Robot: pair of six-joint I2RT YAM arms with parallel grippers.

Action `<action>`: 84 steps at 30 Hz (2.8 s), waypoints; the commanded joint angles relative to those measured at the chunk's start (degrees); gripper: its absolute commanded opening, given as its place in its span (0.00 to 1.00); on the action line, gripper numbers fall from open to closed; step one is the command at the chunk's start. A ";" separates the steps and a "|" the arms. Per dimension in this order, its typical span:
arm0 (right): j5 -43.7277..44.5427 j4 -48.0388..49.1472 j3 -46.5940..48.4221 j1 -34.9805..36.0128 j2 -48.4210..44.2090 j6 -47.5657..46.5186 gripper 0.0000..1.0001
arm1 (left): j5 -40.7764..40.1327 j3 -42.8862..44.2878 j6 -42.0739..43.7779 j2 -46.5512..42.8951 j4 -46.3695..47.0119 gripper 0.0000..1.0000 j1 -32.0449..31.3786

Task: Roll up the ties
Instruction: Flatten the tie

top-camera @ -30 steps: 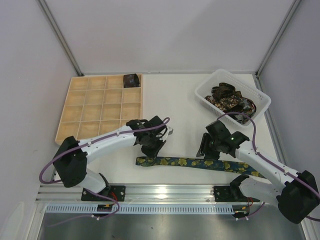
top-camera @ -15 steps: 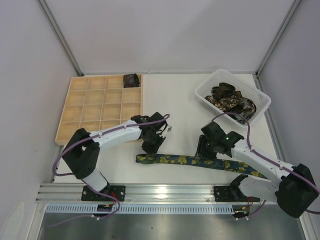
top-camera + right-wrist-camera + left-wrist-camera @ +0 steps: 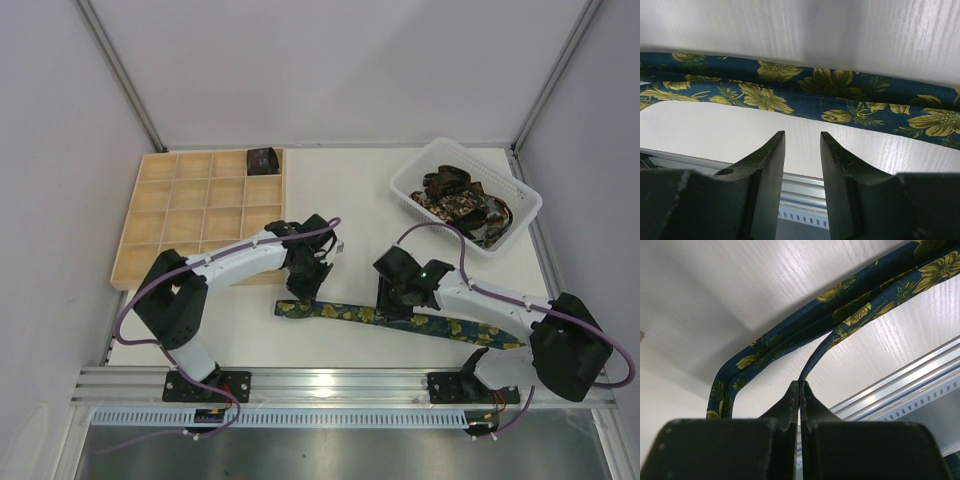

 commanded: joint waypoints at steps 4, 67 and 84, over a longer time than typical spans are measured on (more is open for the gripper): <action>4.58 1.77 3.95 0.65 1.59 0.70 0.39 | 1.96 4.36 -0.37 -1.21 -1.94 0.01 1.64; -0.07 4.84 -1.67 -1.72 12.49 -1.68 0.37 | -2.51 -8.12 -16.28 -13.43 10.54 0.01 1.03; -5.26 5.90 -3.43 -4.80 11.35 -7.83 0.37 | -13.33 -12.68 -11.54 -7.37 10.01 0.01 5.94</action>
